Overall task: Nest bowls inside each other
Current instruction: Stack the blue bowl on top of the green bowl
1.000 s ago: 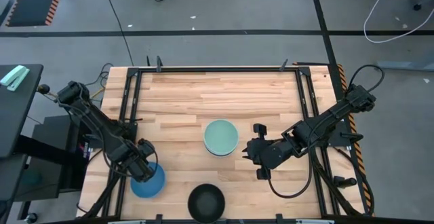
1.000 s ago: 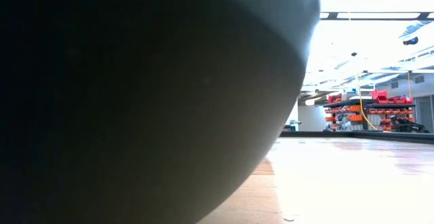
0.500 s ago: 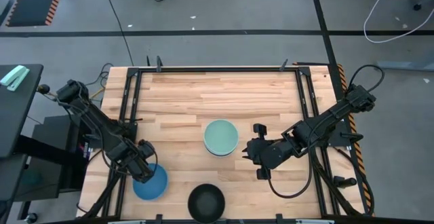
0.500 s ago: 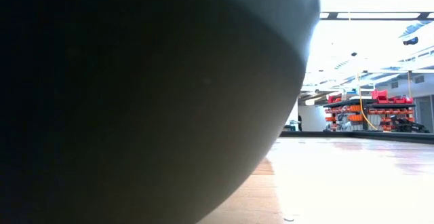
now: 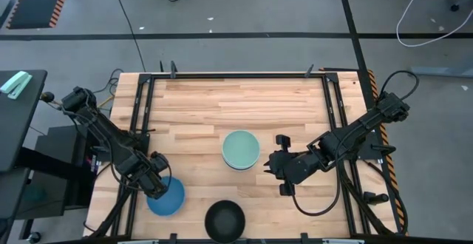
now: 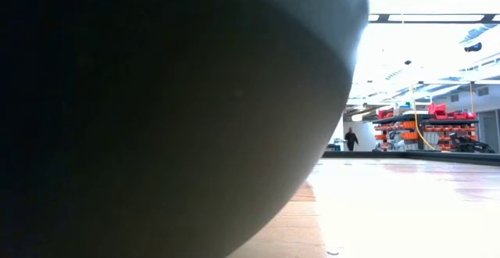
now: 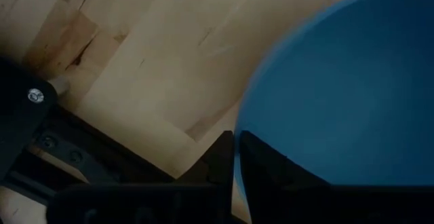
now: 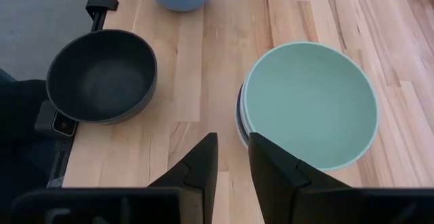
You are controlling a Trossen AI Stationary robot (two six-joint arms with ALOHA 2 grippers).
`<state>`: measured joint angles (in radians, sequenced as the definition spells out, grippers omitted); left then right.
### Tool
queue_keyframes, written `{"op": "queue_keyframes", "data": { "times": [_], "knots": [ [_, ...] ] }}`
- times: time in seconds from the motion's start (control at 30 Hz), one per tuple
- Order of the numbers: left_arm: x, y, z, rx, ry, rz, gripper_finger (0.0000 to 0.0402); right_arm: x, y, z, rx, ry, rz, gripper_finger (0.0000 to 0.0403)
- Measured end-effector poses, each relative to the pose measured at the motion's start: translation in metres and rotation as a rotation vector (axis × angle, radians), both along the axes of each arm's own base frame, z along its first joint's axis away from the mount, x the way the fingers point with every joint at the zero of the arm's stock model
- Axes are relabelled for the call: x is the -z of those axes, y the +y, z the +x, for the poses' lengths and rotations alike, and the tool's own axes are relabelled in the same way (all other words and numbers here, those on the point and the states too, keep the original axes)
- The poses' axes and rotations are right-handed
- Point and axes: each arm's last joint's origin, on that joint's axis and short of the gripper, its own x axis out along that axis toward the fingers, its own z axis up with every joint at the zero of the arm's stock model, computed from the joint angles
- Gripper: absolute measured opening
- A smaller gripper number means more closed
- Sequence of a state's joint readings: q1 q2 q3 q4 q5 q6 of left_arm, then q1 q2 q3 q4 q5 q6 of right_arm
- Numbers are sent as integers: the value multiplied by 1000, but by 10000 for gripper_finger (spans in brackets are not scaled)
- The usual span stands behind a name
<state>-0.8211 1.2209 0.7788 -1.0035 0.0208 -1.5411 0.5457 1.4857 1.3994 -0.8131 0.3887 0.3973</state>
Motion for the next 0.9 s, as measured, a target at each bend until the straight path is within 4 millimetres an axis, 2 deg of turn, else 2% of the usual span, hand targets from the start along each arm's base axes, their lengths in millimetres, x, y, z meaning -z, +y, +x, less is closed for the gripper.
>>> {"op": "queue_keyframes", "data": {
  "times": [0.4, 0.63, 0.9],
  "knots": [
    [0, -1, 2, 2, -26, -6, 27, 0, 0, 0, 0, 0, 0, 92],
    [-1, -3, 5, 97, -95, 6, 9, 0, 0, 0, -5, 0, -5, 92],
    [-1, 4, 12, 136, -108, 21, 5, 0, 0, 0, -5, 0, -5, 92]
  ]
}}
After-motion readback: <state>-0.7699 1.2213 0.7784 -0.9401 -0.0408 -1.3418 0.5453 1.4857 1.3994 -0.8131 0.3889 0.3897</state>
